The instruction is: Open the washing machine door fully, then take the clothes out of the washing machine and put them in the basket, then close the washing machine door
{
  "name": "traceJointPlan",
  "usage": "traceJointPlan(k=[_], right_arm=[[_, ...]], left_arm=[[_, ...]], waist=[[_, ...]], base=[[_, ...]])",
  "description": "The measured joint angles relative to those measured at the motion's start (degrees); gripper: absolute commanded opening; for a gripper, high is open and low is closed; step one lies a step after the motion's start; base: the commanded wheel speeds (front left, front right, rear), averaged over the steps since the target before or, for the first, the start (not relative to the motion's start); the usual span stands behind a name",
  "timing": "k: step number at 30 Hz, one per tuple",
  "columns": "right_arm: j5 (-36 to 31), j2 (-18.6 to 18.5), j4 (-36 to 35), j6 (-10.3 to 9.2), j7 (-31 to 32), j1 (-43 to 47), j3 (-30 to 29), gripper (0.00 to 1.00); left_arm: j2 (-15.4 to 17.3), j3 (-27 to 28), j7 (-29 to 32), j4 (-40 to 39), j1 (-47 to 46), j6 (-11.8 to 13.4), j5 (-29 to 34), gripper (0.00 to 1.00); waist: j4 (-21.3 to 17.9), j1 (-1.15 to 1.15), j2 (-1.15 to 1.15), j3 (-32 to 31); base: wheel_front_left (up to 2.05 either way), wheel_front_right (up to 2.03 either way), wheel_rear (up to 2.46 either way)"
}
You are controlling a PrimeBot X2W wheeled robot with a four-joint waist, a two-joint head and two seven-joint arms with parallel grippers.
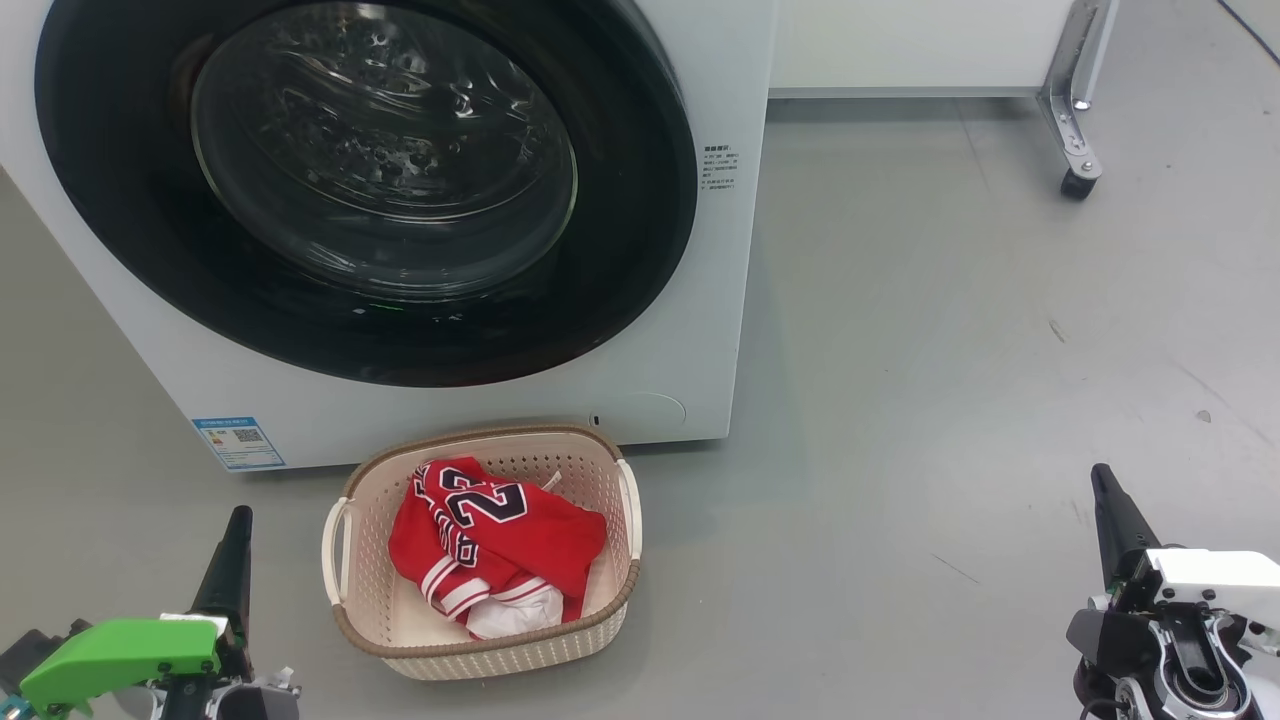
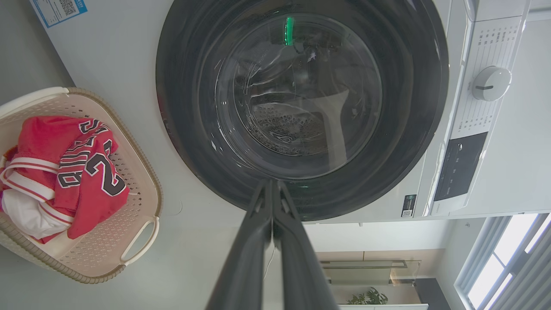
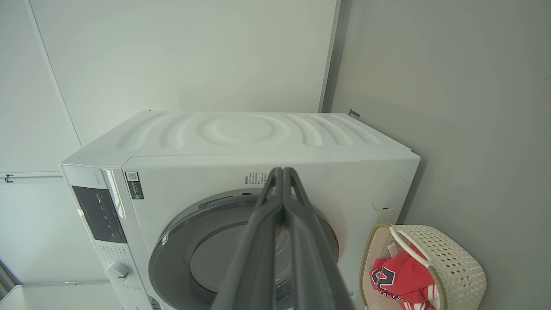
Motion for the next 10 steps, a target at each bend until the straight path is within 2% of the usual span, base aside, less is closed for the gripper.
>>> traceJointPlan(k=[10], right_arm=[[0.0, 0.02, -0.01, 0.0, 0.0, 0.0, -0.04, 0.0]], left_arm=[[0.0, 0.0, 0.0, 0.0, 0.0, 0.0, 0.0, 0.0]], waist=[[0.0, 0.0, 0.0, 0.0]], base=[[0.0, 0.0, 0.0]])
